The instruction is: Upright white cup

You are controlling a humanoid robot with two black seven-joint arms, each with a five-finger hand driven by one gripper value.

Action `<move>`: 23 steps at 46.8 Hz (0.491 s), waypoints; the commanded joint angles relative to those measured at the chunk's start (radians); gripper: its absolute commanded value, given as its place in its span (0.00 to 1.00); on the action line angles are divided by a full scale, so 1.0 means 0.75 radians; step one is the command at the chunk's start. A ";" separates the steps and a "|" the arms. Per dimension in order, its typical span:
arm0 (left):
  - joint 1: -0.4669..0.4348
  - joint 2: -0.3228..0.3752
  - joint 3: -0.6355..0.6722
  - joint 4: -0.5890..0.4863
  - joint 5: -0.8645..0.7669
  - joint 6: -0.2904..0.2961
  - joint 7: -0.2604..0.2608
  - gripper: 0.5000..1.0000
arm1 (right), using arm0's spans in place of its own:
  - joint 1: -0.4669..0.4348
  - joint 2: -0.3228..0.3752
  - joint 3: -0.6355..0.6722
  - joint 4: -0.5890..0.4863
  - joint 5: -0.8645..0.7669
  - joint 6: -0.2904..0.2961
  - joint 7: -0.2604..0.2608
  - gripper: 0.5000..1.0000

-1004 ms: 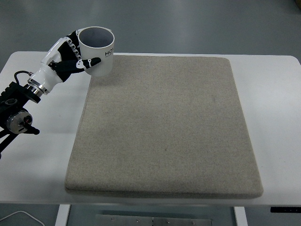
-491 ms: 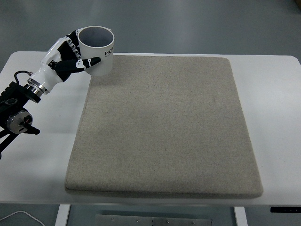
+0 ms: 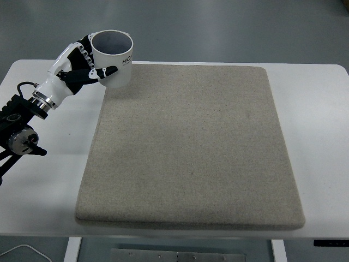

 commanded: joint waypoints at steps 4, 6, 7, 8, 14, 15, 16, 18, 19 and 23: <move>0.000 -0.001 0.000 0.000 0.001 0.000 0.000 0.03 | 0.000 0.000 0.000 0.000 0.000 0.000 0.000 0.86; -0.002 -0.001 0.000 0.000 0.001 0.000 0.000 0.03 | 0.000 0.000 0.000 0.000 0.000 0.000 0.000 0.86; -0.002 -0.001 0.000 0.000 -0.001 0.000 0.000 0.03 | 0.000 0.000 0.000 0.000 0.000 0.000 0.000 0.86; -0.002 -0.001 0.000 0.000 0.001 0.000 0.000 0.03 | 0.000 0.000 0.000 0.000 0.000 0.000 0.000 0.86; -0.002 -0.001 0.002 0.000 0.001 0.000 0.000 0.03 | 0.000 0.000 0.000 0.000 0.000 0.000 0.000 0.86; -0.002 -0.001 0.002 0.000 0.001 0.000 0.000 0.03 | 0.000 0.000 0.000 0.000 0.000 0.000 0.000 0.86; -0.002 -0.001 0.002 0.000 0.001 0.000 0.000 0.03 | 0.000 0.000 0.000 0.000 0.000 0.000 0.000 0.86; -0.002 -0.001 0.002 0.000 0.001 0.000 0.000 0.03 | 0.000 0.000 0.000 0.000 0.000 0.000 0.000 0.86; -0.002 -0.001 0.002 0.000 0.001 0.000 0.000 0.03 | 0.000 0.000 0.000 0.000 0.000 0.000 0.000 0.86; -0.002 -0.001 0.002 0.000 0.001 0.000 0.000 0.03 | 0.000 0.000 0.000 0.000 0.000 0.000 0.000 0.86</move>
